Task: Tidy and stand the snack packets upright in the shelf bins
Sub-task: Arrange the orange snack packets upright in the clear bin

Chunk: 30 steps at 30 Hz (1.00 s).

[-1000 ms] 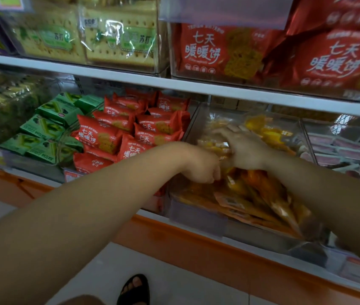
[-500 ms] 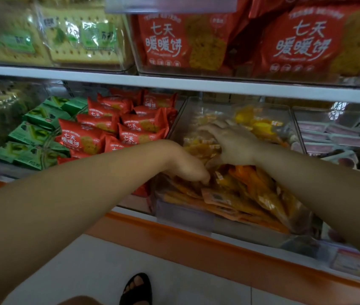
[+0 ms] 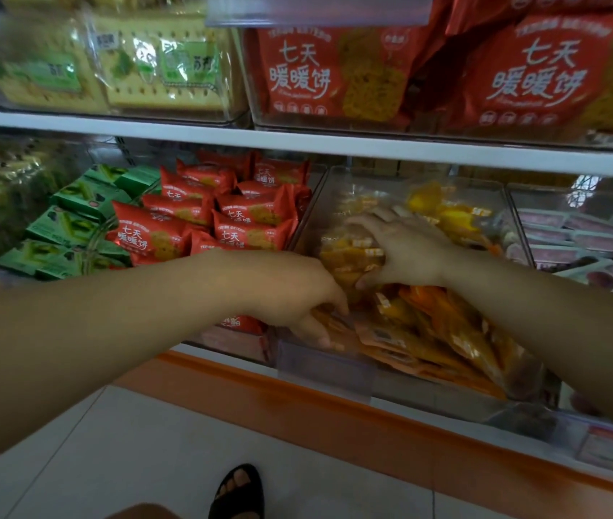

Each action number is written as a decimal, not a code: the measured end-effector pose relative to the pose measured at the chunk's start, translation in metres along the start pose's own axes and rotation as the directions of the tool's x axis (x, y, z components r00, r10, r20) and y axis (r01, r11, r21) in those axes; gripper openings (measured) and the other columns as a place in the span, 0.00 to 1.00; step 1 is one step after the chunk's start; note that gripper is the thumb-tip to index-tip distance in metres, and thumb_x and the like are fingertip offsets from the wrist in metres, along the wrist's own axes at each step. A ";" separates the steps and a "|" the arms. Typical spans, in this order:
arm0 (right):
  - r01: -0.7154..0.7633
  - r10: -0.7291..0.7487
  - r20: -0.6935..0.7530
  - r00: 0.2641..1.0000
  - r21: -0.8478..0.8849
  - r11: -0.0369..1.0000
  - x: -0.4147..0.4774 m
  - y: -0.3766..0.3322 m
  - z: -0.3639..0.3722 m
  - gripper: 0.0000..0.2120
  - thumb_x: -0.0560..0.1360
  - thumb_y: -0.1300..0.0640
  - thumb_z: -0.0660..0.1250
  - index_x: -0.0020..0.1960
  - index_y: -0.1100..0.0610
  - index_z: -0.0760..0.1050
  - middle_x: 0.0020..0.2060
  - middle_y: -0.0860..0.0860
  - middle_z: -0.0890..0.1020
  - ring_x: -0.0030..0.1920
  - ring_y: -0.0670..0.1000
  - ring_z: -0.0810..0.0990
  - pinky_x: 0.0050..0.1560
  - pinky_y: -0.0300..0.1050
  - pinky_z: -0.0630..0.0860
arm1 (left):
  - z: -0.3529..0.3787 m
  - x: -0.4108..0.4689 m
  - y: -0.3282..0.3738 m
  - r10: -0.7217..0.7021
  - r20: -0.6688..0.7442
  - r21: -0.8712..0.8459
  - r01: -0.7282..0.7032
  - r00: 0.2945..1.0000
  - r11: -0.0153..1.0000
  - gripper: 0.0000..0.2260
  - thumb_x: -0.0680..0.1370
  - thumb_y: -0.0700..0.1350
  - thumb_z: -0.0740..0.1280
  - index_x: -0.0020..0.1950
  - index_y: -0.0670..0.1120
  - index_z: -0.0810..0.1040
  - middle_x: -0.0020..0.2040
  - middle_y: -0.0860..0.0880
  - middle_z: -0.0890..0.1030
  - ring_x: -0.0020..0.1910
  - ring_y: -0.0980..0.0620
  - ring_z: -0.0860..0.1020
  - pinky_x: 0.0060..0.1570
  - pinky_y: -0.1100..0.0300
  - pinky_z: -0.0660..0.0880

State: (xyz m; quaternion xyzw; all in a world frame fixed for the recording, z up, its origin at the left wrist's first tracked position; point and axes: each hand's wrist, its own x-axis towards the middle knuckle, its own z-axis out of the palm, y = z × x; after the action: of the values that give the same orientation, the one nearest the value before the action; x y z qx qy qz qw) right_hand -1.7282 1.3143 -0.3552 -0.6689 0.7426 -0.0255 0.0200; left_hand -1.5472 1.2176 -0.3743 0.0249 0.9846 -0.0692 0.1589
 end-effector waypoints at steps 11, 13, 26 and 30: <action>0.004 -0.005 0.023 1.000 0.025 1.000 -0.001 -0.001 -0.006 0.45 0.64 0.34 0.70 0.74 0.44 0.53 0.72 0.48 0.60 0.72 0.53 0.56 0.71 0.50 0.58 | -0.042 -0.009 0.009 -0.065 -0.159 0.194 0.096 0.985 0.976 0.20 0.75 0.55 0.62 0.67 0.56 0.68 0.59 0.50 0.79 0.54 0.44 0.78 0.55 0.52 0.73; 0.025 -0.029 0.051 0.998 0.082 0.996 -0.002 0.000 -0.011 0.42 0.67 0.36 0.69 0.74 0.45 0.55 0.72 0.49 0.60 0.72 0.52 0.58 0.70 0.47 0.58 | -0.038 -0.006 0.013 -0.061 -0.148 0.237 0.095 0.987 0.967 0.24 0.73 0.57 0.64 0.68 0.55 0.64 0.58 0.51 0.78 0.54 0.47 0.78 0.56 0.53 0.69; 0.150 -0.140 0.116 0.983 -0.086 0.985 -0.108 -0.052 -0.045 0.27 0.68 0.29 0.57 0.60 0.43 0.72 0.51 0.39 0.75 0.52 0.44 0.74 0.57 0.44 0.68 | -0.034 -0.005 0.019 -0.200 -0.217 0.126 0.231 0.955 0.965 0.23 0.73 0.63 0.63 0.66 0.56 0.68 0.53 0.51 0.81 0.50 0.46 0.78 0.58 0.54 0.67; 0.137 -0.132 0.046 0.990 -0.138 0.981 -0.105 -0.057 -0.032 0.15 0.74 0.41 0.59 0.58 0.47 0.71 0.47 0.45 0.78 0.49 0.51 0.77 0.57 0.50 0.71 | -0.034 -0.009 0.025 -0.200 -0.271 0.169 0.251 0.942 0.953 0.26 0.73 0.62 0.64 0.68 0.55 0.67 0.63 0.53 0.76 0.50 0.46 0.78 0.55 0.56 0.66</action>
State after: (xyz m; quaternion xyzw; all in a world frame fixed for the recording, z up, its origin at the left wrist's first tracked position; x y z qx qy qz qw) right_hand -1.6631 1.4134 -0.3197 -0.7176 0.6953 0.0377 -0.0154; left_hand -1.5474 1.2468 -0.3428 -0.0641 0.9809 -0.1823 0.0208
